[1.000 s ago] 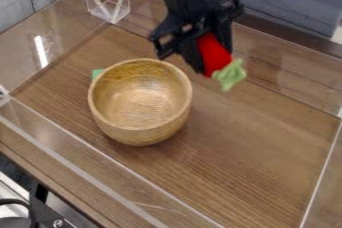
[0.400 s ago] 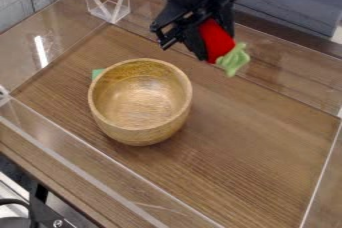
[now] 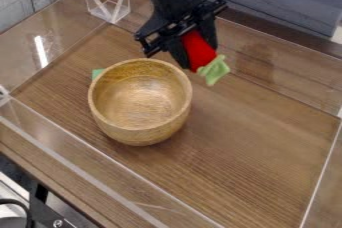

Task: Move the red object to the left side of the table

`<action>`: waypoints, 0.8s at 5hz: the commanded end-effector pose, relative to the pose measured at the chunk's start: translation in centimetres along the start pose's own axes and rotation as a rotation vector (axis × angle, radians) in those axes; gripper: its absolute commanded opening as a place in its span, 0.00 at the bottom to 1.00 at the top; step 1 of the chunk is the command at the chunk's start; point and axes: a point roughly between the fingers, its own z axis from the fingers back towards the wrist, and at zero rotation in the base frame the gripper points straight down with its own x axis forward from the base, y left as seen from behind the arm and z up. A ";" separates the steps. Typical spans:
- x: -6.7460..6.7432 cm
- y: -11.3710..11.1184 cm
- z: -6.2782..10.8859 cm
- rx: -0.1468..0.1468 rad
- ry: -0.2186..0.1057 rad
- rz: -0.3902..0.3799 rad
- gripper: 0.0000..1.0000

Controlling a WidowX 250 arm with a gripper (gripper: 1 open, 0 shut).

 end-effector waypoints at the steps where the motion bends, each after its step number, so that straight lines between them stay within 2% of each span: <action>1: -0.2 -0.3 0.3 -0.027 -0.017 -0.003 0.00; 2: 2.6 0.7 2.3 -0.039 -0.030 -0.017 0.00; 3: 6.3 2.5 4.6 -0.053 -0.049 -0.008 0.00; 4: 7.7 3.1 5.6 -0.061 -0.093 0.056 0.00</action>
